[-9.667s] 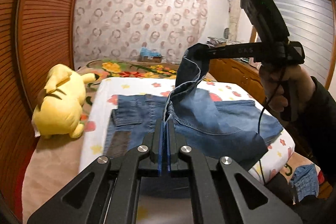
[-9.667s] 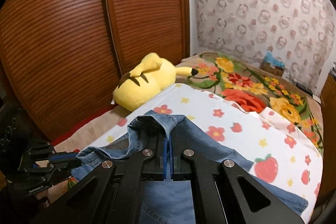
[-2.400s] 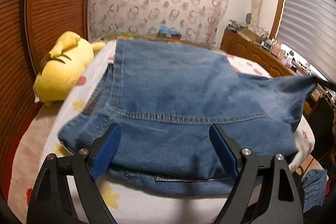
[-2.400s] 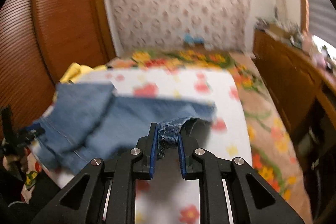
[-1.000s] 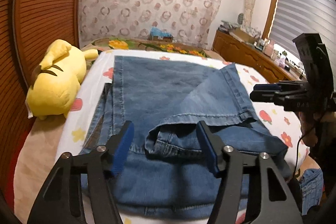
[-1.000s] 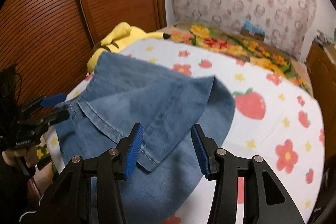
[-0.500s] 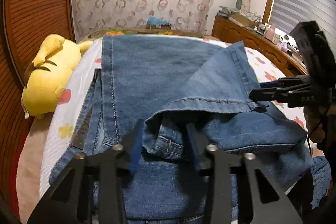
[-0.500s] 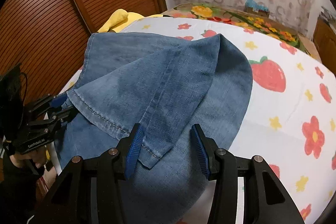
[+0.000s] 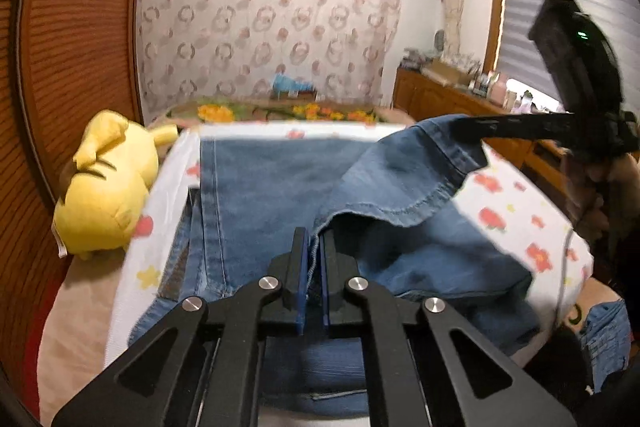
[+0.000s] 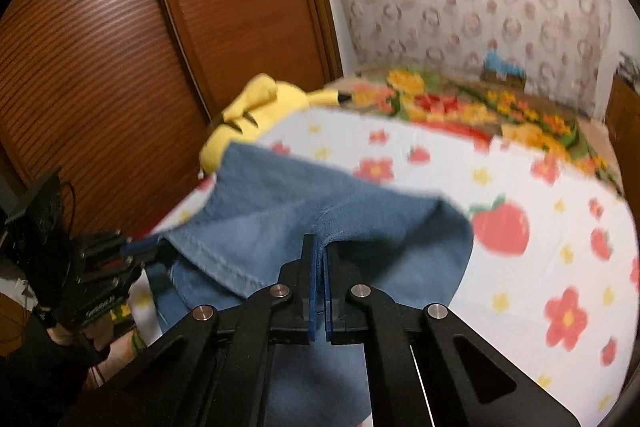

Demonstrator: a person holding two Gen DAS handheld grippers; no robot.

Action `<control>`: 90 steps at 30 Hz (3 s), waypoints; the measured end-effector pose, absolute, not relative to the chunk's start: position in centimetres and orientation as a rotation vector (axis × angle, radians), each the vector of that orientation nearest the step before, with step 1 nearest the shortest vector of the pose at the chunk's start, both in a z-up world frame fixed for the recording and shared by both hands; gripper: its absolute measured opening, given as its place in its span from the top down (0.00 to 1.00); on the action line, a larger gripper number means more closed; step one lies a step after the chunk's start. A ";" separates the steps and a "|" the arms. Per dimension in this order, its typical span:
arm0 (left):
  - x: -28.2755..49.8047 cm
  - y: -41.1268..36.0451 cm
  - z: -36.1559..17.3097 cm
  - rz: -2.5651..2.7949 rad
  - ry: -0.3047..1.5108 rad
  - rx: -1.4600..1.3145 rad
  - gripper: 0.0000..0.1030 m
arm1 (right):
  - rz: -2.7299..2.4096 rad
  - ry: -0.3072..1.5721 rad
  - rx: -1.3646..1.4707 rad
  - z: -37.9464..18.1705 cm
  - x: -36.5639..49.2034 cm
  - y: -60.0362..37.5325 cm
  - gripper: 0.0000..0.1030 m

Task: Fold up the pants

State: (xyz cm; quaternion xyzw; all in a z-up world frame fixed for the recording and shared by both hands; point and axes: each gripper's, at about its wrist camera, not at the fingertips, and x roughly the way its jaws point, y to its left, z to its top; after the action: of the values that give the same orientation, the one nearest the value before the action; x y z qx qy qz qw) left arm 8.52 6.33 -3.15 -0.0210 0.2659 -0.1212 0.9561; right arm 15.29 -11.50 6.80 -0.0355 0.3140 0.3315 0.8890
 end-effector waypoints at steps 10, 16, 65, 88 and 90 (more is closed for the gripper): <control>5.1 7.2 1.2 -0.269 0.429 -0.091 0.94 | 0.698 0.558 -0.135 11.4 14.2 -8.4 0.98; 4.6 8.3 0.5 -0.246 0.449 -0.113 0.94 | 0.745 0.589 -0.161 10.3 17.0 -5.3 0.98; 10.3 8.8 -8.0 -0.155 0.662 -0.071 0.92 | 0.527 0.846 -0.165 -1.9 18.2 -12.9 0.60; 10.6 8.6 -6.5 -0.128 0.641 -0.082 0.44 | 0.526 0.794 -0.161 -3.1 17.6 -14.2 0.53; 11.0 8.3 -6.4 -0.120 0.643 -0.072 0.44 | 0.526 0.793 -0.161 -3.0 17.7 -14.2 0.53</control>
State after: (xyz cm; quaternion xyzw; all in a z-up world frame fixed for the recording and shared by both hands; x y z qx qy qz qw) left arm 11.02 8.30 -6.45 -0.0354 0.3158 -0.0591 0.9463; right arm 17.67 -14.22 -3.01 -0.0775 0.3815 0.2530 0.8857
